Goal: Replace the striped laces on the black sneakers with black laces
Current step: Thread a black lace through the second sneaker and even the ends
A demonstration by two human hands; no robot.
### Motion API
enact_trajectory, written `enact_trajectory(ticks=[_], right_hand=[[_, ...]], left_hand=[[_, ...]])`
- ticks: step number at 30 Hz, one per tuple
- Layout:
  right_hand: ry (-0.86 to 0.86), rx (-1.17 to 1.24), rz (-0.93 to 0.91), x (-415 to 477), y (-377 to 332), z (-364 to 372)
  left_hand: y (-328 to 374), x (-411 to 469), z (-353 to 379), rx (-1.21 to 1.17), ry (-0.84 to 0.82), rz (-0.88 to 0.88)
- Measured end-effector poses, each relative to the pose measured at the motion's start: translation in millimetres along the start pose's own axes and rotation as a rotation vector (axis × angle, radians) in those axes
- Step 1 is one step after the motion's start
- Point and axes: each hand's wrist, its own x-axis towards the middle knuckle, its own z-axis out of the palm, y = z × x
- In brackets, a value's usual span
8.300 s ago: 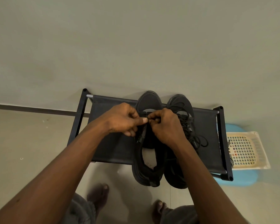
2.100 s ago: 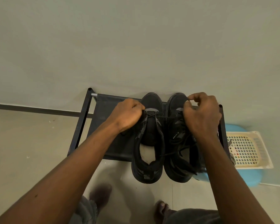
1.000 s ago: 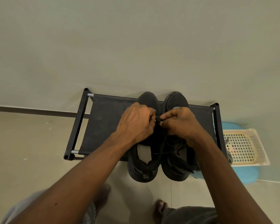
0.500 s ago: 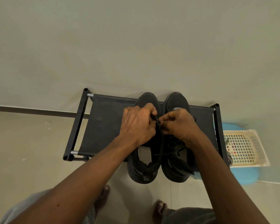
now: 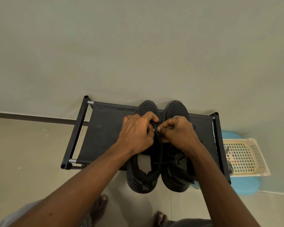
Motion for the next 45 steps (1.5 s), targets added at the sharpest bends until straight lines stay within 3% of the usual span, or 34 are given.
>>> enact_trajectory(ticks=[4,9,13,21,23,26,31,34,39,45], right_hand=[[0.064,-0.020,-0.030,-1,-3,4],[0.308,0.029,-0.081,-10,-19,-3],[0.376,0.475,-0.083,-18,-29,-15],[0.226,1.270,-0.240,-51,-56,-45],[0.265,1.128,-0.205,-49,-55,-44],[0.347,0.421,-0.194,-37,-36,-28],[0.131,-0.554,-0.127,-21,-10,2],[0.150,-0.688,-0.111,-17,-14,9],[0.234,-0.379,-0.112,-20,-14,-2],[0.353,0.538,-0.147,-27,-16,-24]], left_hand=[[0,0,-3,0.015,-0.033,0.007],[4,-9,1,0.125,0.024,-0.020],[7,-10,3,0.135,0.041,-0.055],[8,-11,-4,0.091,-0.015,-0.094],[7,-11,-5,0.075,-0.042,-0.115],[2,-9,-4,0.052,-0.094,-0.142],[-3,-6,-5,0.020,-0.203,-0.144],[-6,-6,-7,0.019,-0.229,-0.133],[-10,-7,-5,0.037,-0.220,-0.111],[-12,-6,-7,0.014,-0.234,-0.108]])
